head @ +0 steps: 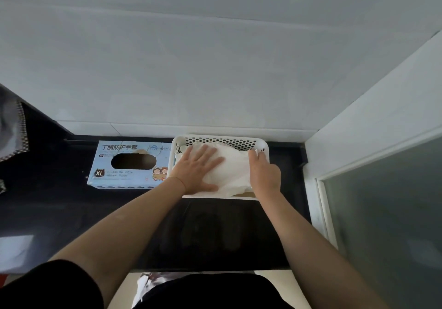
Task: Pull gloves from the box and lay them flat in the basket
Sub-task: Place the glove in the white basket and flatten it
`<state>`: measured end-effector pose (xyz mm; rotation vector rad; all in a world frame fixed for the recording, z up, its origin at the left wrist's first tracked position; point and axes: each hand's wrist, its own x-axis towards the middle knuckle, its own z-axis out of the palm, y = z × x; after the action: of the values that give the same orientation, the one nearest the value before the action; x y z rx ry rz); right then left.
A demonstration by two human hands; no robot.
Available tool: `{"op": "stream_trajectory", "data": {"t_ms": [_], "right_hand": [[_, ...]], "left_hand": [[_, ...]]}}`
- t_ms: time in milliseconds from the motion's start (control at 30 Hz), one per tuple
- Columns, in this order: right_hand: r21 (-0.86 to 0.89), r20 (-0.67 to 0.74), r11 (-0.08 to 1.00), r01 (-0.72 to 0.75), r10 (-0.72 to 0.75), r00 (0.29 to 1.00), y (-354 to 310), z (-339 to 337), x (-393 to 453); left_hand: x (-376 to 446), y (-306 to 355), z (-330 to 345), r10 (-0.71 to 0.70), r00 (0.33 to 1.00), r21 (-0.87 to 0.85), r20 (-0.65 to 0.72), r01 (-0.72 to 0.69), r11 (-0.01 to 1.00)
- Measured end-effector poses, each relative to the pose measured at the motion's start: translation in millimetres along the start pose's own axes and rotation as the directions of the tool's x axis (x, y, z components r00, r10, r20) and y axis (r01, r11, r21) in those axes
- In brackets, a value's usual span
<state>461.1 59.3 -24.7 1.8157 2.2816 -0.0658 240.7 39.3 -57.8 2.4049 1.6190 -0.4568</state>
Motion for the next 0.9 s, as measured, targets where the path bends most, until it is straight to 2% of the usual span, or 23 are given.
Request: {"op": "stream_trajectory", "data": {"t_ms": [133,200,233,300,333,400,433,467,500,533,567,600,667,700,733,800,867,900], "right_hand": [[0.018,0.022,0.995,-0.097,0.096,0.995,-10,-12,-1],[0.069,-0.02,0.985,-0.157,0.158,0.987,-21,-20,1],[0.119,-0.064,0.979,-0.168,0.177,0.982,-29,-24,3],[0.238,-0.187,0.965,-0.11,0.157,0.97,-55,-32,6],[0.269,-0.278,0.962,-0.043,0.121,0.953,-68,-35,7],[0.289,-0.415,0.951,0.11,0.021,0.91,-103,-42,9],[0.324,-0.405,0.93,0.173,-0.029,0.914,-122,-46,9],[0.377,-0.351,0.902,0.211,-0.071,0.934,-145,-51,7],[0.454,-0.234,0.868,0.2,-0.101,0.967,-163,-56,4],[0.537,-0.079,0.83,0.151,-0.129,0.989,-184,-60,2],[0.609,0.119,0.791,0.055,-0.159,0.98,-201,-63,1],[0.655,0.333,0.753,-0.072,-0.201,0.921,-212,-65,0],[0.604,0.686,0.727,-0.327,-0.265,0.677,-234,-68,-5],[0.531,0.786,0.75,-0.396,-0.26,0.561,-239,-67,-8],[0.462,0.843,0.771,-0.438,-0.228,0.488,-242,-64,-12],[0.398,0.885,0.745,-0.535,-0.158,0.438,-249,-51,-20],[0.46,0.863,0.622,-0.634,-0.145,0.484,-253,-33,-25],[0.516,0.838,0.529,-0.673,-0.148,0.526,-256,-26,-27]], "left_hand": [[-5,2,-8,0.021,0.999,-0.009,-0.033,-0.021,1.0],[-17,-4,-15,-0.006,0.986,-0.11,-0.165,-0.012,0.994],[-25,-8,-17,-0.06,0.96,-0.199,-0.275,0.004,0.98],[-45,-30,-17,-0.232,0.844,-0.334,-0.483,0.068,0.94],[-53,-43,-14,-0.328,0.795,-0.371,-0.511,0.14,0.918],[-72,-80,-4,-0.493,0.776,-0.426,-0.394,0.321,0.846],[-81,-98,2,-0.538,0.791,-0.429,-0.291,0.395,0.813],[-91,-119,8,-0.559,0.807,-0.424,-0.19,0.446,0.788],[-97,-135,13,-0.552,0.828,-0.405,-0.098,0.473,0.782],[-104,-151,16,-0.527,0.849,-0.366,-0.044,0.477,0.799],[-110,-162,18,-0.494,0.869,-0.308,-0.03,0.462,0.831],[-112,-168,17,-0.47,0.882,-0.245,-0.025,0.45,0.859],[-121,-180,15,-0.469,0.882,-0.157,0.051,0.47,0.868],[-125,-182,14,-0.464,0.876,-0.145,0.133,0.48,0.865],[-130,-184,15,-0.451,0.863,-0.181,0.228,0.493,0.851],[-144,-189,21,-0.391,0.833,-0.408,0.392,0.538,0.737],[-156,-187,26,-0.334,0.82,-0.618,0.464,0.57,0.542],[-161,-186,28,-0.328,0.818,-0.666,0.473,0.575,0.475]]}}
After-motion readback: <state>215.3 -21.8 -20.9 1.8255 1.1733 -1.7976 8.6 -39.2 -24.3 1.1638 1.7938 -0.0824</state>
